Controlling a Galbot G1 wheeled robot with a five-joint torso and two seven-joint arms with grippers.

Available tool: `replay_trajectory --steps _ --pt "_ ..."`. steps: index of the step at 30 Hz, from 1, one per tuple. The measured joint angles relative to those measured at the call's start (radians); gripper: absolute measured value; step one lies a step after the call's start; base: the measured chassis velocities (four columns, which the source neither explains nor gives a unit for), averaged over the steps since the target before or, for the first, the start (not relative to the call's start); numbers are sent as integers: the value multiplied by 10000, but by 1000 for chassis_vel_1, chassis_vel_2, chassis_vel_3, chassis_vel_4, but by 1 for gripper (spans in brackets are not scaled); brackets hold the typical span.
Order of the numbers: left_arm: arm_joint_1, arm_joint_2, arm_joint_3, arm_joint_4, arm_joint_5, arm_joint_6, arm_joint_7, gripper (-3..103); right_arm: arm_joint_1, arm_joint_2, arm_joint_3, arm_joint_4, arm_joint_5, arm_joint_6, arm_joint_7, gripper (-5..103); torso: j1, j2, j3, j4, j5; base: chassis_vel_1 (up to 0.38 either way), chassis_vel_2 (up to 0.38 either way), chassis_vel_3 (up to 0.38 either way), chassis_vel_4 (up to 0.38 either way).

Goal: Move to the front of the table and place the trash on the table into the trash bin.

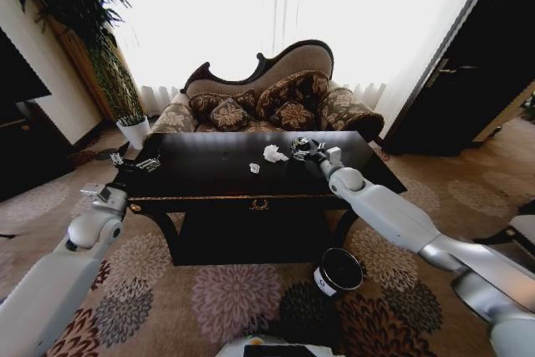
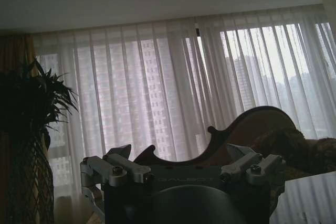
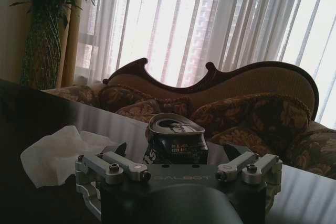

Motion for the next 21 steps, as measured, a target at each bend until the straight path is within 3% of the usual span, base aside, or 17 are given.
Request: replay_trajectory --steps 11,16,19,21 --pt "0 0 0 0 0 0 0 100 42 192 -83 -489 -188 208 -109 101 0 0 0 -1 0 0 0 0 0" --pt "0 0 0 0 0 0 0 100 59 203 -138 -536 -189 260 -127 87 0 0 0 0 0 0 0 0 0" --pt "0 0 0 0 0 0 0 100 43 220 -148 -589 -222 285 -130 71 -1 1 0 -1 1 0 0 0 0" --pt "0 0 0 0 0 0 0 100 35 226 -149 -601 -234 294 -131 71 0 0 -1 -1 0 0 0 0 0"
